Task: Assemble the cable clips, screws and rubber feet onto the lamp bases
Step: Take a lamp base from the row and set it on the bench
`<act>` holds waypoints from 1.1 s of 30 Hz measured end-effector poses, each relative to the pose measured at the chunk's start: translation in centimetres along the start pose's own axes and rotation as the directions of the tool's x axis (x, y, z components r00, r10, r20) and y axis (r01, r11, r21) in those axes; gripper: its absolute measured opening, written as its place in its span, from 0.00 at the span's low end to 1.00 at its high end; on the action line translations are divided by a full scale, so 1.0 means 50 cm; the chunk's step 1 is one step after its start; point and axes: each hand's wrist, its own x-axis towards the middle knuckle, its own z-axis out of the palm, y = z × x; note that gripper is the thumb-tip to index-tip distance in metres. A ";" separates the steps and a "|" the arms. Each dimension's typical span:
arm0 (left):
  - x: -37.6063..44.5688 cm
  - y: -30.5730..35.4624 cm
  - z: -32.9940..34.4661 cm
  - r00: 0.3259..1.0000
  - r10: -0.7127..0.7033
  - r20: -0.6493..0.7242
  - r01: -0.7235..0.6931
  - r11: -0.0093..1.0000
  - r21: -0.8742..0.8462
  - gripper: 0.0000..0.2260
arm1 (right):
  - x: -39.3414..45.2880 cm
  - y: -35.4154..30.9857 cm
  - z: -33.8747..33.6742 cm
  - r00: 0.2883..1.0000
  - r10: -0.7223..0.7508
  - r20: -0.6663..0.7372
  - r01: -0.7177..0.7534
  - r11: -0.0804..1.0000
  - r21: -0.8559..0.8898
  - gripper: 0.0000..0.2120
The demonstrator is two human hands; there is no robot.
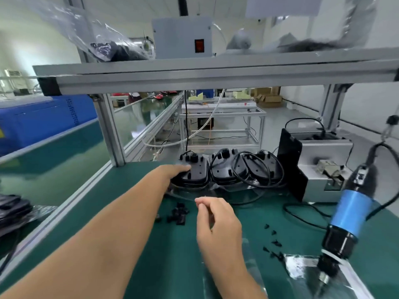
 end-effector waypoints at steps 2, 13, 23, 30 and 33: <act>0.001 -0.002 0.000 0.999 0.019 0.040 -0.013 0.990 -0.137 0.26 | 0.000 0.005 0.004 1.000 -0.007 0.002 0.007 1.000 -0.011 0.09; -0.154 -0.088 -0.051 0.880 0.393 -0.267 -0.449 0.872 -0.196 0.33 | 0.027 -0.015 -0.018 0.896 0.400 0.195 -0.440 0.860 0.257 0.22; -0.288 -0.130 -0.007 0.947 0.322 0.026 -0.264 0.817 -0.512 0.39 | 0.040 -0.012 -0.049 0.858 0.417 0.301 -0.514 0.674 0.531 0.24; -0.227 0.020 -0.123 0.935 0.280 0.217 0.080 0.430 -0.899 0.17 | 0.031 -0.017 -0.051 0.817 0.377 0.436 -0.569 0.648 0.507 0.25; -0.234 0.044 -0.158 0.954 0.279 0.107 -0.027 0.437 -0.899 0.06 | 0.032 -0.025 -0.055 0.814 0.394 0.426 -0.573 0.663 0.481 0.23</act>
